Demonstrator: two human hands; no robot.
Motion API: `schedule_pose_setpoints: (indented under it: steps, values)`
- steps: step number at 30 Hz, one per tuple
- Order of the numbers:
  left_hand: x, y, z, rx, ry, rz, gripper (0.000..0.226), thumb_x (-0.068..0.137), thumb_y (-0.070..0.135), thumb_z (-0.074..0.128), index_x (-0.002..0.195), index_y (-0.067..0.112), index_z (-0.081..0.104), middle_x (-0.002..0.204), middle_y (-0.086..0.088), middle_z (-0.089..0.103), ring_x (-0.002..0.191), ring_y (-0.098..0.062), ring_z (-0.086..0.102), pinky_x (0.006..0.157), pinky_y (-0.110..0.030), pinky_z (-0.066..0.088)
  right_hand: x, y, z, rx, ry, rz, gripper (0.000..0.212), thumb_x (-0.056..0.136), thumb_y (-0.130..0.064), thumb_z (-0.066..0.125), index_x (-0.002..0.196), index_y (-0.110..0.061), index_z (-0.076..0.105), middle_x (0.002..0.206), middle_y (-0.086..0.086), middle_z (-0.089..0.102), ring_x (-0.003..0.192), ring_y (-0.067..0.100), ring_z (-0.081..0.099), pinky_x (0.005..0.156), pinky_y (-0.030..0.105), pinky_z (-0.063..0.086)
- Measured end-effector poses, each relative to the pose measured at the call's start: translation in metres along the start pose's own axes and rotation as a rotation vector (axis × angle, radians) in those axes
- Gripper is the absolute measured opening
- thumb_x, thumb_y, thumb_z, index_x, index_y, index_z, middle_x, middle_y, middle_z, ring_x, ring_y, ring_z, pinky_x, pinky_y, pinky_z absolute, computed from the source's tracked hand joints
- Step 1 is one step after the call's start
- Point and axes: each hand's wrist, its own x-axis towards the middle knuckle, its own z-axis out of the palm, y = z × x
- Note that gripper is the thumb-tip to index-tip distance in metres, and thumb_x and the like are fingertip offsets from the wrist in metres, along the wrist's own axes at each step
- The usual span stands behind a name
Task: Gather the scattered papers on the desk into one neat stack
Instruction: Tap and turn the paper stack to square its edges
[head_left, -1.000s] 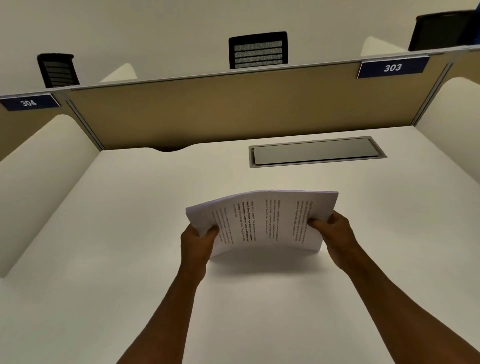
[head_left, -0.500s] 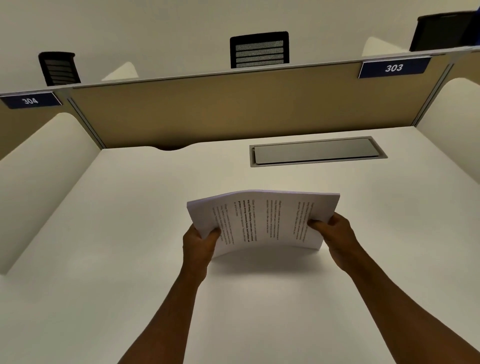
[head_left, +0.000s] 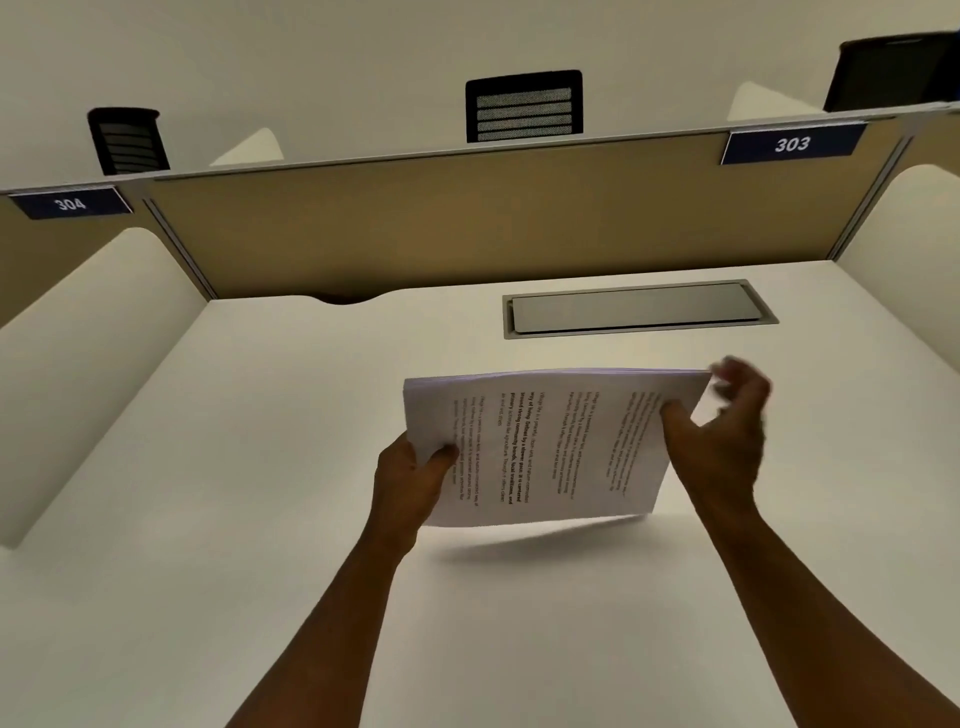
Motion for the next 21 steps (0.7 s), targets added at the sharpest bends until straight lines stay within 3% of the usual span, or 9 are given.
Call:
schedule_pose_setpoints:
  steps: [2,5,7,9,11,14,17,19,21]
  values:
    - [-0.001,0.018,0.001,0.059,-0.026,0.046,0.023,0.094,0.012,0.060,0.091,0.035,0.060,0.086,0.012,0.069,0.077,-0.007,0.066,0.054,-0.012,0.049,-0.001,-0.022,-0.006,-0.214,0.105,-0.364,0.066,0.080,-0.016,0.063,0.140,-0.015,0.035,0.137,0.006,0.048,0.129,0.024,0.043,0.109,0.042,0.036]
    - [-0.002,0.043,0.003,0.111,-0.059,0.121,0.023,0.094,0.013,0.060,0.087,0.036,0.061,0.085,0.014,0.069,0.079,-0.007,0.066,0.061,-0.019,0.049,-0.008,-0.063,-0.006,-0.406,-0.195,-0.697,0.070,0.076,-0.024,0.061,0.141,-0.012,0.038,0.135,0.008,0.051,0.126,0.026,0.044,0.113,0.034,0.029]
    - [-0.004,0.059,0.006,0.147,-0.080,0.165,0.020,0.092,0.018,0.062,0.086,0.037,0.061,0.083,0.017,0.068,0.077,-0.005,0.066,0.063,-0.021,0.049,-0.015,-0.079,-0.001,-0.549,-0.369,-0.715,0.070,0.075,-0.029,0.065,0.139,-0.020,0.039,0.127,0.006,0.056,0.119,0.026,0.049,0.111,0.037,0.032]
    - [-0.006,0.074,0.005,0.212,-0.095,0.227,0.004,0.086,0.032,0.060,0.086,0.033,0.063,0.080,0.015,0.070,0.072,-0.002,0.067,0.062,-0.021,0.051,-0.016,-0.085,0.002,-0.622,-0.438,-0.666,0.066,0.077,-0.032,0.068,0.136,-0.026,0.038,0.123,0.001,0.058,0.112,0.023,0.054,0.107,0.041,0.038]
    - [-0.009,0.086,0.003,0.319,-0.094,0.324,0.022,0.080,0.037,0.052,0.086,0.020,0.066,0.079,0.008,0.071,0.073,-0.007,0.067,0.063,-0.028,0.054,-0.011,-0.089,-0.001,-0.566,-0.498,-0.549,0.063,0.081,-0.035,0.068,0.135,-0.032,0.035,0.125,-0.005,0.059,0.103,0.019,0.059,0.098,0.043,0.049]
    - [-0.011,0.099,-0.001,0.432,-0.067,0.425,0.023,0.080,0.035,0.049,0.080,0.016,0.061,0.073,0.007,0.066,0.071,-0.014,0.064,0.061,-0.031,0.050,-0.003,-0.091,-0.006,-0.466,-0.574,-0.389,0.060,0.083,-0.033,0.068,0.134,-0.034,0.036,0.125,-0.007,0.061,0.092,0.018,0.062,0.082,0.038,0.056]
    - [-0.012,0.108,-0.002,0.464,-0.039,0.452,0.010,0.078,0.034,0.049,0.072,0.028,0.054,0.068,0.010,0.063,0.066,-0.014,0.061,0.056,-0.026,0.042,-0.001,-0.090,-0.009,-0.501,-0.634,-0.408,0.024,0.090,-0.026,0.058,0.114,-0.027,0.061,0.103,-0.001,0.070,0.079,0.017,0.059,0.061,0.023,0.047]
    - [-0.011,0.112,-0.002,0.487,-0.031,0.453,0.007,0.077,0.034,0.050,0.072,0.030,0.053,0.071,0.009,0.064,0.068,-0.015,0.061,0.057,-0.025,0.042,-0.001,-0.090,-0.010,-0.453,-0.665,-0.402,0.018,0.092,-0.022,0.055,0.105,-0.025,0.068,0.093,-0.002,0.070,0.078,0.018,0.060,0.058,0.020,0.045]
    - [-0.011,0.112,0.001,0.519,0.037,0.492,0.017,0.077,0.035,0.056,0.092,0.029,0.057,0.090,0.004,0.068,0.086,-0.019,0.063,0.069,-0.032,0.052,-0.001,-0.090,-0.012,-0.395,-0.658,-0.391,0.016,0.093,-0.021,0.055,0.100,-0.025,0.069,0.087,-0.005,0.067,0.078,0.018,0.062,0.058,0.020,0.044]
